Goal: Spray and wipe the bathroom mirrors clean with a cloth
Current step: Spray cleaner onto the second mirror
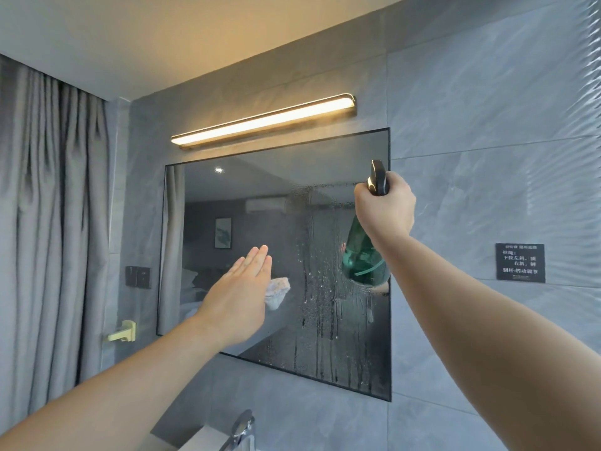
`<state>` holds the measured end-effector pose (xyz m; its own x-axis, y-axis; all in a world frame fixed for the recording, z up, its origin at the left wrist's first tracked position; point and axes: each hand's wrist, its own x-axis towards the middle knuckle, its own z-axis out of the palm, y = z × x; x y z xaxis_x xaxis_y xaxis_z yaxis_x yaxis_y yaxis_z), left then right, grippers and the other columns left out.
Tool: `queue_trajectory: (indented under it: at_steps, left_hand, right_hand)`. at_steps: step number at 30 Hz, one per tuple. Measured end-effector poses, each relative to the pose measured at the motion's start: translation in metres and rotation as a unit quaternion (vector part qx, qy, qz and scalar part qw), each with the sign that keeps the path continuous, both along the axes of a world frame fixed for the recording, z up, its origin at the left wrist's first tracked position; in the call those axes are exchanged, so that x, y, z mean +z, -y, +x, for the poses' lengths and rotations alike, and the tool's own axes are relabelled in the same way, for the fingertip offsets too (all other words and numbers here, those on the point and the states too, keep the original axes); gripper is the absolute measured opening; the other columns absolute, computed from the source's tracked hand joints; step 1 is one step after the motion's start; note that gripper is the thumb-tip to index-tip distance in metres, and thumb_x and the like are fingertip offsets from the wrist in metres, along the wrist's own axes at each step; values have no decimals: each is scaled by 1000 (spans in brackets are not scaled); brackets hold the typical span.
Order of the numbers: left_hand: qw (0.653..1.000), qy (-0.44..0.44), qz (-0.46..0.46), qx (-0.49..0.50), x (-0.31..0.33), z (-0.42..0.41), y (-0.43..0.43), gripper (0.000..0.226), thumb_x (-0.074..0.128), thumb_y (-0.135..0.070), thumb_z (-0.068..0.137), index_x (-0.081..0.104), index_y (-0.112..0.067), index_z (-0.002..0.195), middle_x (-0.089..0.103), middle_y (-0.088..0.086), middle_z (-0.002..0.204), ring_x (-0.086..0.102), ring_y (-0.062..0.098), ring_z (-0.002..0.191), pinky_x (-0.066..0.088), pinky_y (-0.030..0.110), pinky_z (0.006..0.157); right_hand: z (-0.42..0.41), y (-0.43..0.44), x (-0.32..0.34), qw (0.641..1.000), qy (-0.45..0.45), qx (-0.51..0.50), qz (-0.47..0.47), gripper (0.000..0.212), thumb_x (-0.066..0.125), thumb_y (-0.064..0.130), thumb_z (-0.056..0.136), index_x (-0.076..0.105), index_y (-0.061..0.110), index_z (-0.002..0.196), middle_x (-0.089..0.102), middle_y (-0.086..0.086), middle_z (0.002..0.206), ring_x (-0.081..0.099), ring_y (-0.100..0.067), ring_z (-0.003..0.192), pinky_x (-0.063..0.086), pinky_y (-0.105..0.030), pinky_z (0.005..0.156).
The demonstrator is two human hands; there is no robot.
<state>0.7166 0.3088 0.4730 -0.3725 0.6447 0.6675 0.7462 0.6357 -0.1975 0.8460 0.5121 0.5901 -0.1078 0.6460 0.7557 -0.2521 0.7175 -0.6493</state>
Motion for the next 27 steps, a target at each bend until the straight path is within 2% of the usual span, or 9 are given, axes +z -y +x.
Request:
queue_trajectory:
  at_steps: [5, 8, 10, 14, 16, 18, 20, 23, 27]
  left_hand:
    - [1000, -8, -2, -6, 0, 1, -5, 78, 37, -1, 95, -1, -6, 162, -15, 9, 170, -13, 21, 158, -10, 26, 122]
    - [1000, -9, -1, -10, 0, 1, -8, 77, 36, -2, 95, -1, -6, 162, -14, 9, 170, -13, 21, 158, -10, 26, 122]
    - [1000, -11, 0, -15, -1, 0, -11, 77, 37, -2, 95, 0, -5, 162, -14, 9, 171, -12, 21, 158, -9, 27, 122]
    - [1000, -8, 3, -23, -1, 0, -15, 76, 38, -2, 95, 1, -5, 162, -13, 10, 171, -12, 22, 158, -10, 26, 122]
    - [1000, -7, 1, -22, -1, 0, -17, 77, 37, -2, 95, 1, -5, 162, -14, 9, 170, -13, 21, 158, -10, 27, 122]
    - [1000, -8, 0, -20, -2, 1, -19, 77, 37, -2, 95, 0, -6, 162, -15, 9, 170, -13, 21, 158, -9, 27, 123]
    - [1000, -10, -5, -18, -1, 2, -19, 77, 37, -2, 96, -1, -6, 162, -16, 9, 170, -13, 21, 158, -8, 27, 124]
    - [1000, -8, -4, -18, -1, 1, -19, 78, 38, -1, 95, -1, -6, 162, -15, 9, 170, -13, 21, 158, -7, 28, 126]
    - [1000, -3, 0, -22, -1, -2, -21, 79, 39, 1, 95, -1, -6, 162, -15, 9, 170, -13, 20, 158, -7, 28, 125]
  right_hand:
    - [9, -9, -1, 999, 32, -27, 19, 20, 56, 27, 85, 42, 24, 70, 50, 8, 70, 45, -17, 63, 35, -31, 63]
    - [10, -10, -2, 998, 20, -61, 18, 5, 57, 30, 87, 54, 27, 85, 60, 10, 83, 57, -21, 79, 42, -33, 74]
    - [12, -11, -1, 998, 8, -62, 6, 4, 57, 31, 87, 56, 27, 88, 60, 10, 84, 59, -23, 81, 43, -33, 76]
    - [10, -8, -9, 994, 68, -16, 81, 15, 59, 27, 84, 50, 18, 76, 54, 5, 70, 50, -22, 66, 41, -32, 64]
    - [9, -4, -12, 990, 77, 19, 114, 13, 61, 27, 82, 55, 16, 80, 59, 0, 70, 57, -26, 70, 50, -35, 68]
    - [10, -2, -12, 990, 60, 71, 105, 10, 61, 28, 78, 61, 19, 81, 65, -7, 76, 68, -34, 77, 60, -47, 75]
    - [13, -2, -11, 986, 76, 105, 103, 7, 62, 23, 80, 65, 16, 82, 69, -12, 79, 71, -39, 80, 61, -54, 76]
    - [15, -4, -15, 978, 122, 123, 115, 10, 62, 15, 83, 63, 5, 85, 68, -10, 71, 73, -37, 78, 61, -49, 73]
    - [14, -4, -21, 980, 114, 109, 124, 8, 62, 27, 76, 66, 22, 79, 68, 0, 72, 72, -35, 77, 63, -52, 75]
